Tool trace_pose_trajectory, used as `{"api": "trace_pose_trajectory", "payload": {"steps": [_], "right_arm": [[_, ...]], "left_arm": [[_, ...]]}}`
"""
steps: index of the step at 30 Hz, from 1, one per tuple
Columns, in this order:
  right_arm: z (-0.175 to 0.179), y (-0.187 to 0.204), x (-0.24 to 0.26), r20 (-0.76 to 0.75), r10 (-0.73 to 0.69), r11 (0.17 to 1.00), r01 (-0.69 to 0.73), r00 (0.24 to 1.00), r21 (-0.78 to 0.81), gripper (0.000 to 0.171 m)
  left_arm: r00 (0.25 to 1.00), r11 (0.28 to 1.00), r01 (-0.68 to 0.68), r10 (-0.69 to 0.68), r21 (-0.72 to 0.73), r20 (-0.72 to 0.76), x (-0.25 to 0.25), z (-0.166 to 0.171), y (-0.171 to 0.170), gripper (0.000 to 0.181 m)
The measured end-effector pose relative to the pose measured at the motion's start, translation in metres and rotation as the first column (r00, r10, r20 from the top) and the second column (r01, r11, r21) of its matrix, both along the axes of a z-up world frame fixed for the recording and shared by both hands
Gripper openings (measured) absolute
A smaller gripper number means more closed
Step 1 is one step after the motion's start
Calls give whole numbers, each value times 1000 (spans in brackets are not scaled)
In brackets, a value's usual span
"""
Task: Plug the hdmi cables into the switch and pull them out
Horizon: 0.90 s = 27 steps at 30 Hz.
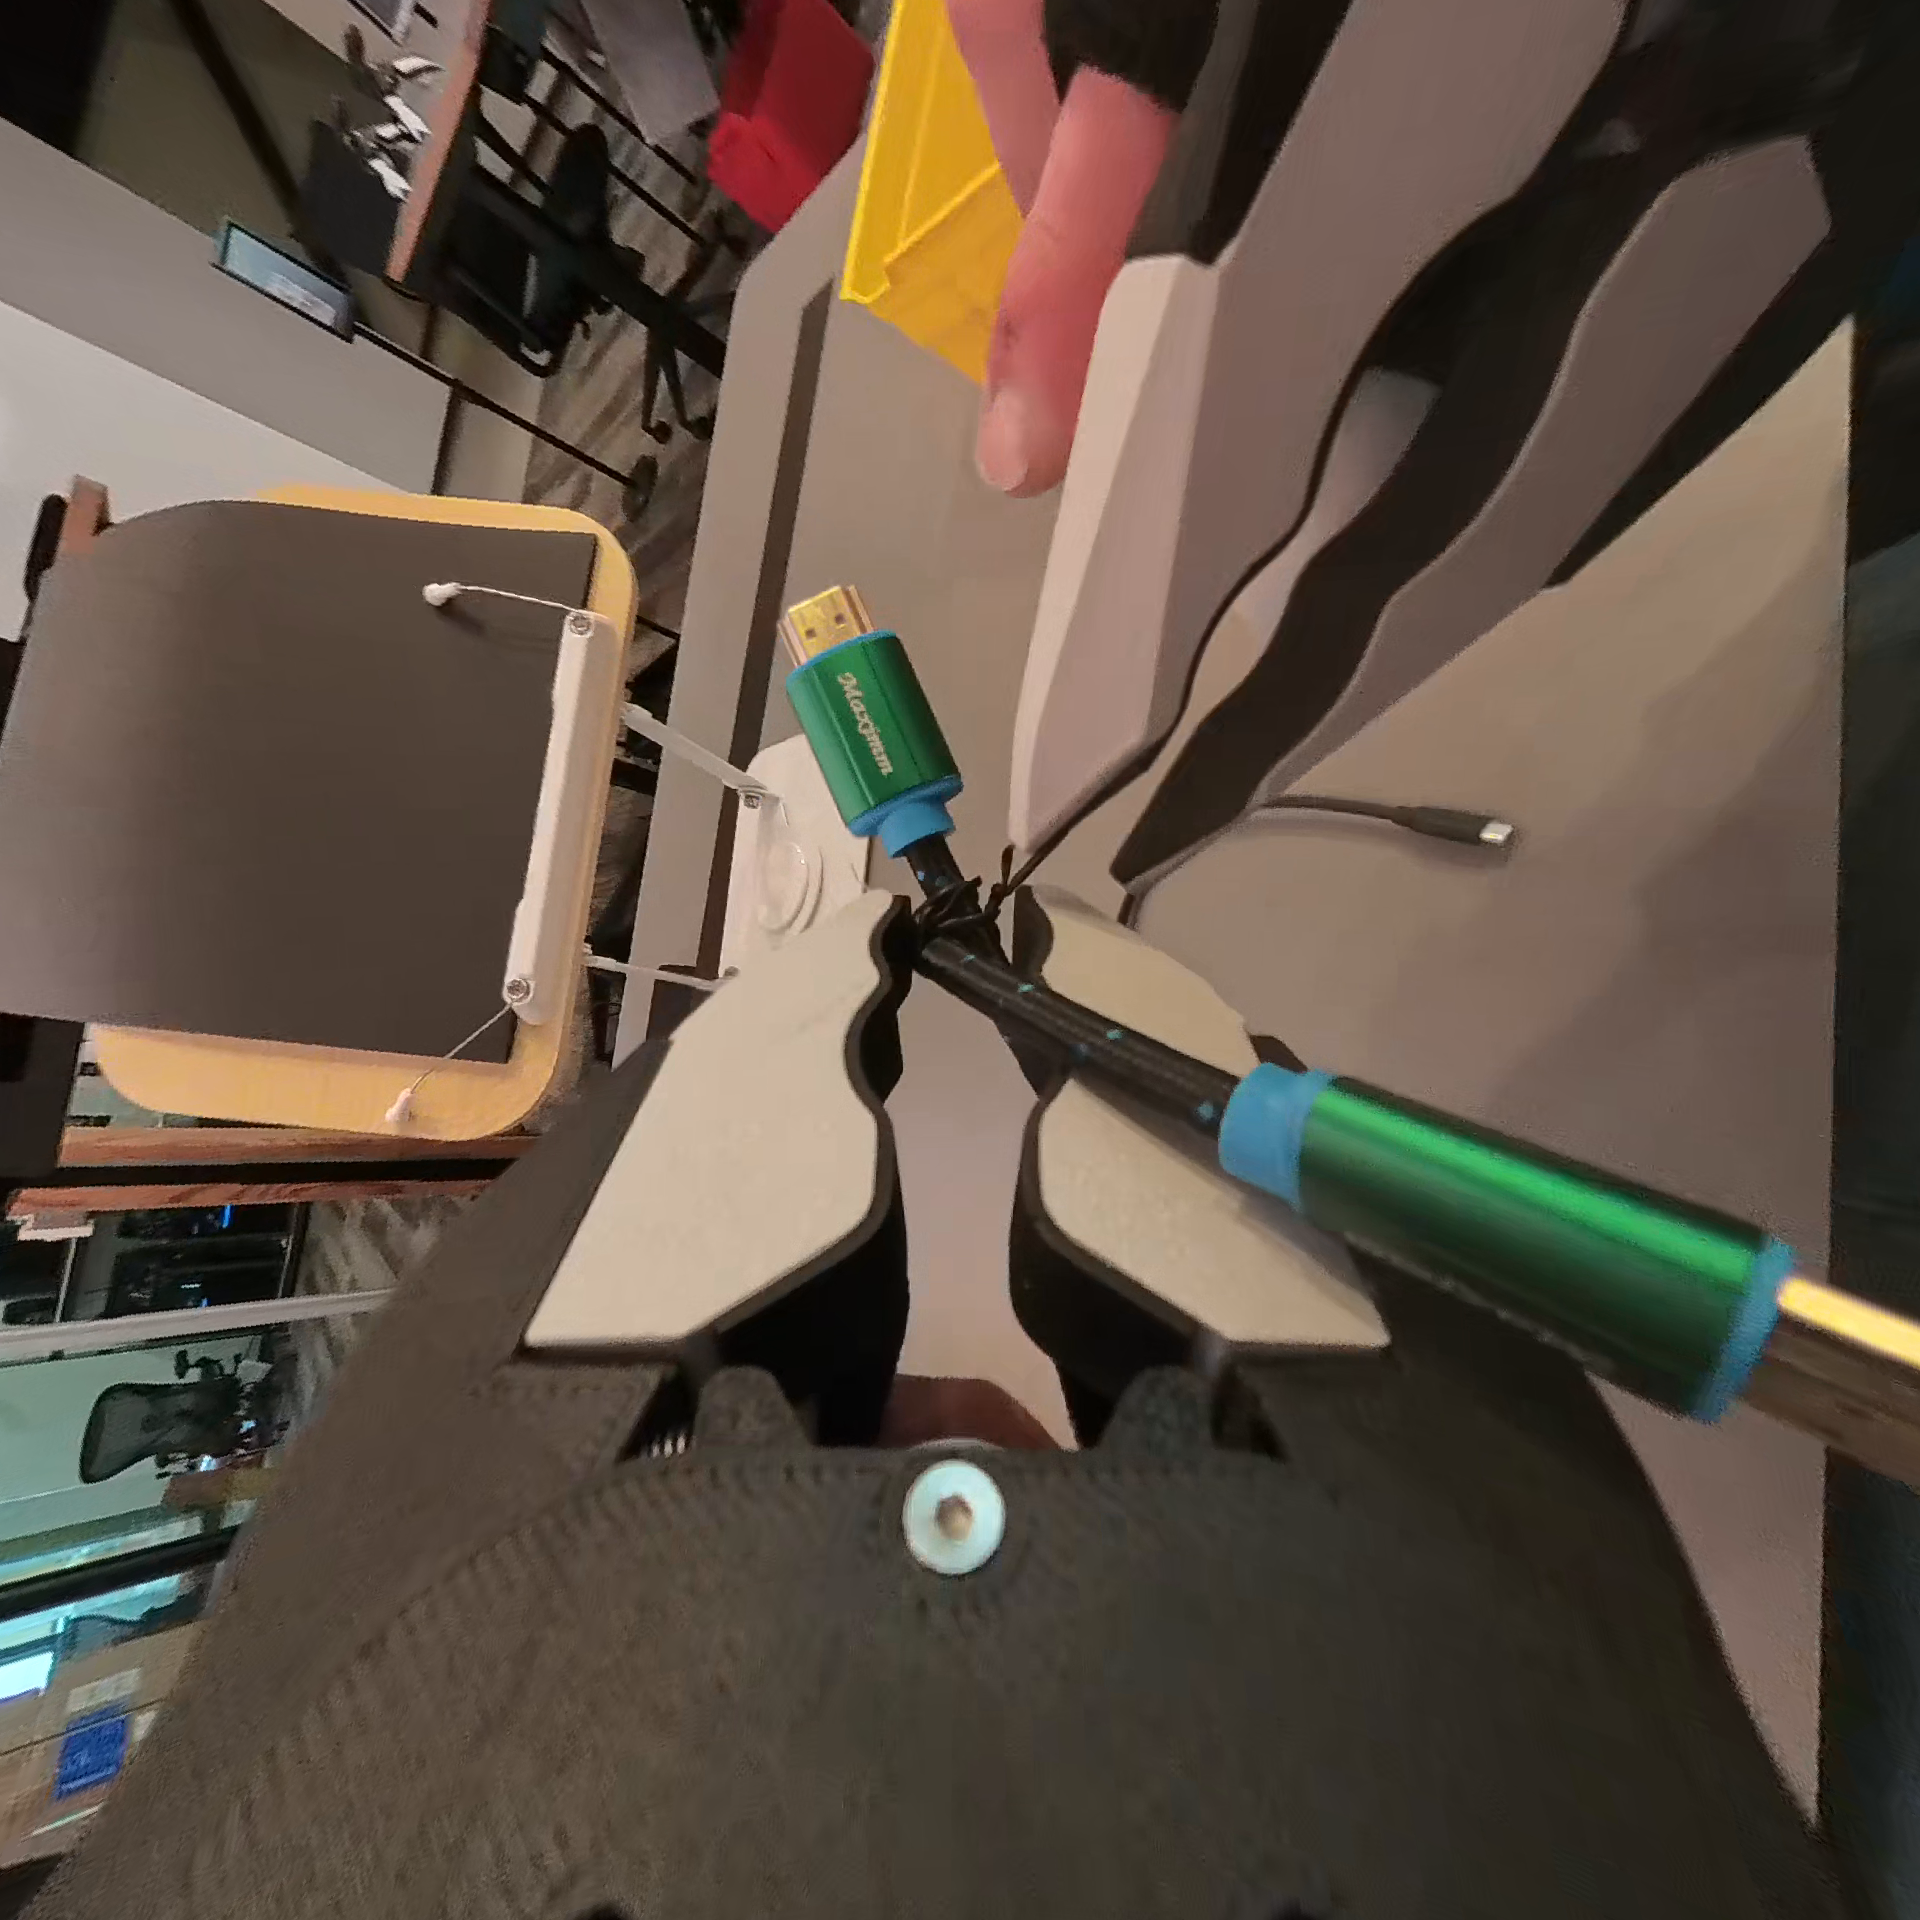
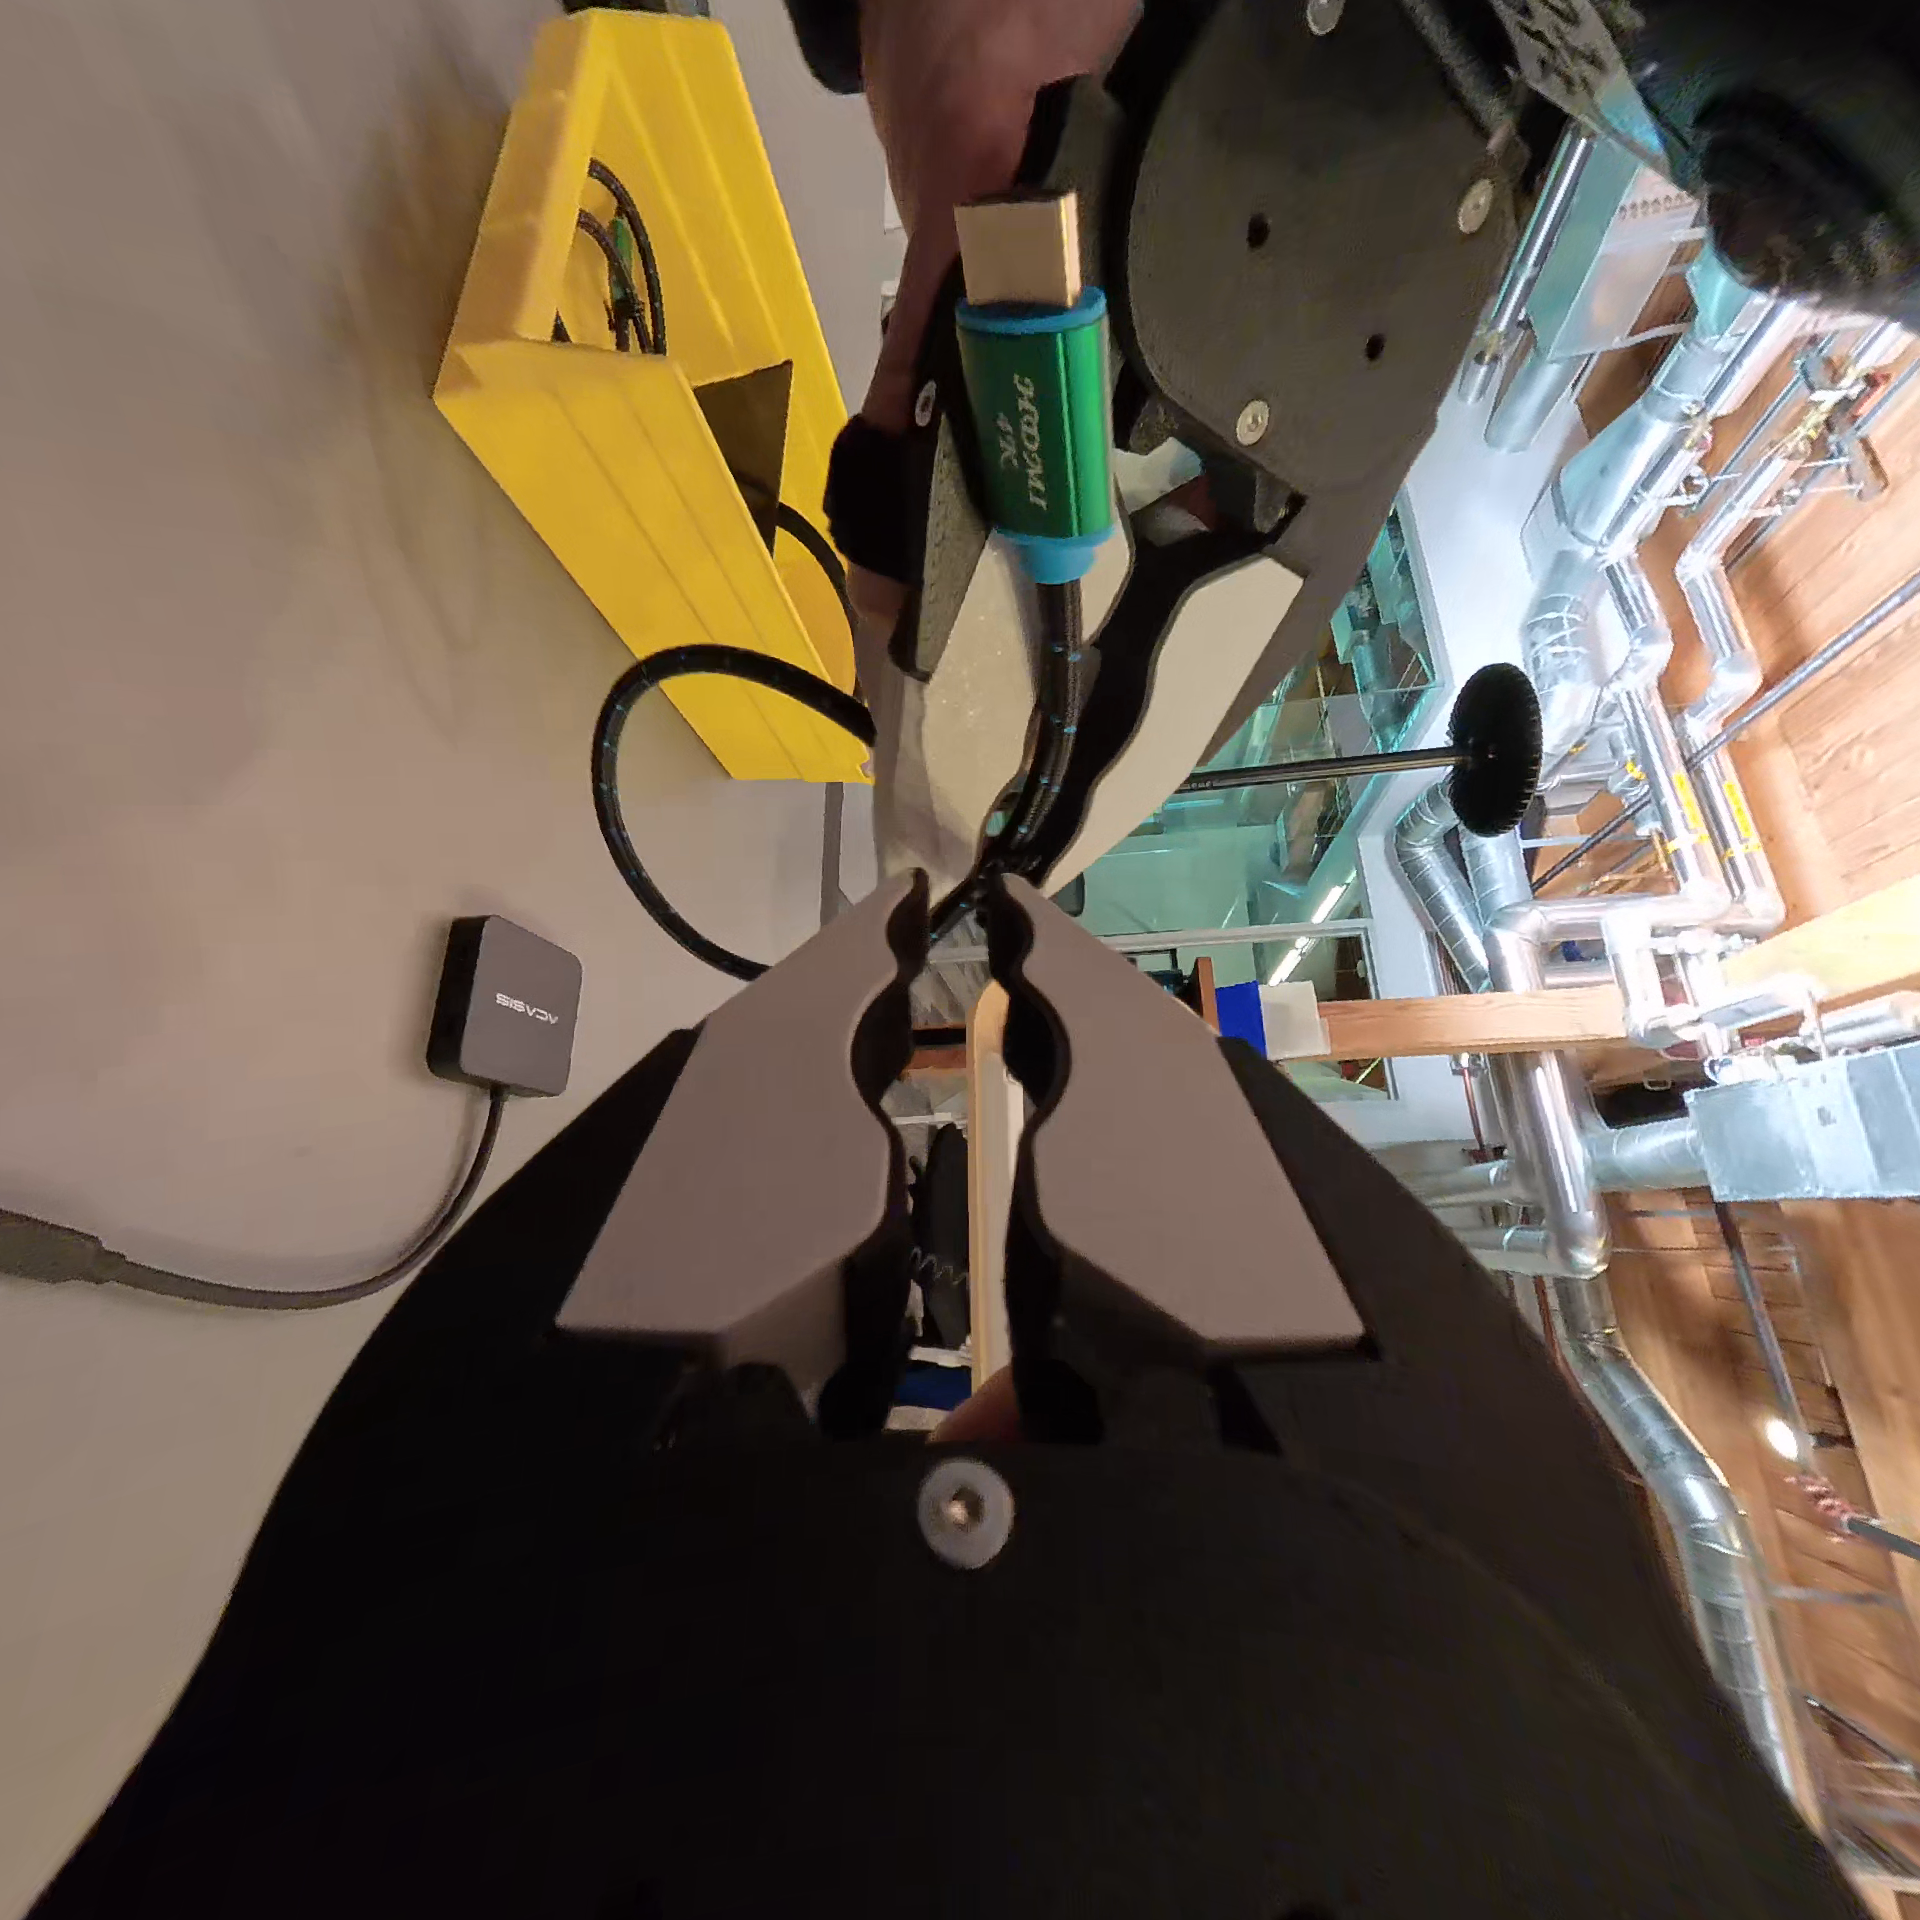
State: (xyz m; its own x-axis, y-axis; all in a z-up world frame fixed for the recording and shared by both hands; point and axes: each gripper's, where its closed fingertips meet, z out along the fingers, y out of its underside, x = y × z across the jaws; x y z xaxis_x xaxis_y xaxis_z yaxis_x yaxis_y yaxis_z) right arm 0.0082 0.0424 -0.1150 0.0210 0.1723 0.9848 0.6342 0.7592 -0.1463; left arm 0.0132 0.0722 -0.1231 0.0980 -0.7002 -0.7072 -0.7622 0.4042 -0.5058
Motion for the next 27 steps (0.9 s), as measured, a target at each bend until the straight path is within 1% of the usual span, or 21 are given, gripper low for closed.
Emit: {"api": "trace_pose_trajectory", "payload": {"steps": [1,2,4,11,13,16,18,20,21,22,24,25,26,27], "right_arm": [[0,0,-1,4,-5,1000,5,1000,10,3],[0,0,-1,8,-7,1000,6,1000,12,1],[-3,0,-3,17,-5,1000,5,1000,-9,3],[-7,2,-3,5,-19,998,19,1000,-57,0],[-4,4,-2,-50,-22,992,16,999,-122,0],[0,6,0,-168,-26,961,-22,985,-274,0],[3,6,1,-284,-25,902,-101,958,-419,0],[3,7,2,-393,-38,814,-200,919,-546,0],[2,9,3,-444,-62,750,-252,894,-612,0],[0,10,4,-489,-91,666,-312,867,-677,0],[0,9,6,-579,-138,493,-452,804,-744,0],[-1,7,5,-597,-139,449,-487,790,-749,0],[-1,8,6,-608,-135,470,-489,783,-734,0],[0,12,7,-608,-132,535,-460,783,-709,0]], "left_arm": [[1000,1000,5,-5,-2,-23,-1,-3,-1,17],[999,1000,6,-6,5,-44,-1,-6,-2,17],[996,1000,8,-6,27,-88,-3,-10,-2,18],[992,998,18,-11,60,-122,-2,-14,-3,18],[994,997,14,-5,82,-110,-2,-10,-2,18],[996,993,12,-1,122,-87,0,-3,-1,18],[997,988,12,0,152,-77,1,0,0,18],[998,986,2,9,167,-66,0,2,2,18],[997,981,-9,23,192,-67,-1,3,5,18],[997,974,-30,47,223,-69,-4,4,11,17],[996,967,-56,71,247,-50,-9,8,18,17],[997,971,-55,67,233,-43,-10,9,19,17],[997,971,-61,71,233,-37,-11,10,20,17],[997,969,-62,72,240,-35,-12,11,21,17]]}}
